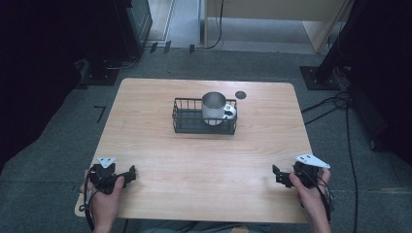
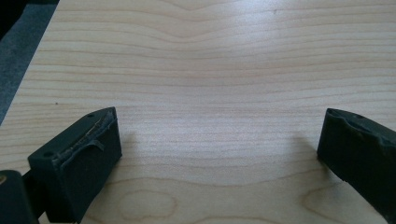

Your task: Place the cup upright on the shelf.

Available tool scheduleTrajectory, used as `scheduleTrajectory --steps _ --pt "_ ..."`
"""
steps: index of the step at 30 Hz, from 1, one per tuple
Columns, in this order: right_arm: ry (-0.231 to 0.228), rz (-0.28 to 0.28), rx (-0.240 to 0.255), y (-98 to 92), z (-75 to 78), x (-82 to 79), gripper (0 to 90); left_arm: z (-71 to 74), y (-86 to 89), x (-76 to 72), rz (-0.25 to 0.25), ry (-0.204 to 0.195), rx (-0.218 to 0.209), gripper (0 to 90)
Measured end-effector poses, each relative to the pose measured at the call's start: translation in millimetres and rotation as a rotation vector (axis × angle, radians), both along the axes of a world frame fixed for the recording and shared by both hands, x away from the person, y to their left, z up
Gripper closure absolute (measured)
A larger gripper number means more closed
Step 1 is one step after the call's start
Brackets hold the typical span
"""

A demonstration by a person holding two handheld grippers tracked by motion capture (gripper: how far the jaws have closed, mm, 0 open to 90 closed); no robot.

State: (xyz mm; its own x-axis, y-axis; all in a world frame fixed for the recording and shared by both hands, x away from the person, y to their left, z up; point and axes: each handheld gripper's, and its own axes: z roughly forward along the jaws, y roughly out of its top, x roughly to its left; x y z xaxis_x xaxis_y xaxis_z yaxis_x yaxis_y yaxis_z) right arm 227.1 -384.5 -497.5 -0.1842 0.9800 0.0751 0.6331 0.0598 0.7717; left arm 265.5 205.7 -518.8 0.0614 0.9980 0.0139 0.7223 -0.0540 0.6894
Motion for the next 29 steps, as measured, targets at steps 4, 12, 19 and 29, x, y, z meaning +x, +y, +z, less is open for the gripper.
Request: scheduleTrajectory --steps 4,12,19,29 --pt "0.012 -0.021 -0.025 -3.5 -5.9 -7.9 0.0 0.0 0.0 0.0 0.0 0.0 0.0 0.0" --pt "0.035 -0.037 -0.064 -4.1 -15.1 -22.9 0.0 0.0 0.0 0.0 0.0 0.0 0.0 0.0" --pt "0.055 -0.06 -0.092 -8.4 -22.5 -33.5 0.0 0.0 0.0 0.0 0.0 0.0 0.0 0.0" --pt "0.072 -0.068 -0.084 -10.1 -30.9 -42.1 0.0 0.0 0.1 0.1 -0.001 0.0 0.0 0.0"
